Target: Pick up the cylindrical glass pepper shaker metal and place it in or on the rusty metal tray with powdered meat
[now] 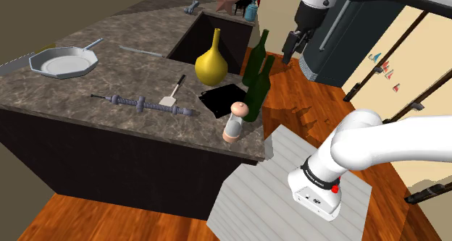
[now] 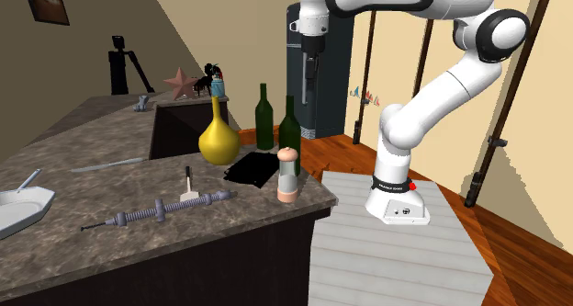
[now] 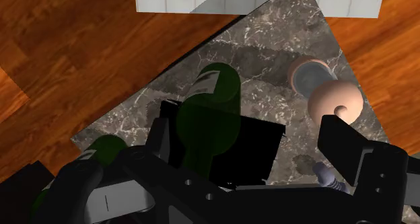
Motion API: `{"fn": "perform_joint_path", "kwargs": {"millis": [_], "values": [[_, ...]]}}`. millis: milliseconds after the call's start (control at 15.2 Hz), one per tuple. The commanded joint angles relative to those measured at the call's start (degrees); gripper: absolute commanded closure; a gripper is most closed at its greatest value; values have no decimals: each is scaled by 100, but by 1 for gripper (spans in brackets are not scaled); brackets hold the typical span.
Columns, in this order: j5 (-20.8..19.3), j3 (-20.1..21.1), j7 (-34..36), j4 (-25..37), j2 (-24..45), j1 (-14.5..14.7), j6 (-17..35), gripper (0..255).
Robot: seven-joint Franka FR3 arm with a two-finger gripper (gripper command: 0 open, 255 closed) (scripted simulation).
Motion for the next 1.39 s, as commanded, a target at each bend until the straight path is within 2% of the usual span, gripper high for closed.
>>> {"fn": "perform_joint_path", "kwargs": {"millis": [0,528,1056,1320], "values": [[0,0,0,0,0,0,0,0],[956,216,913,-1144,148,132,1255,0],[2028,548,1635,-1901,861,428,2848,0],[2138,612,1654,-2091,1023,474,3214,0]]}}
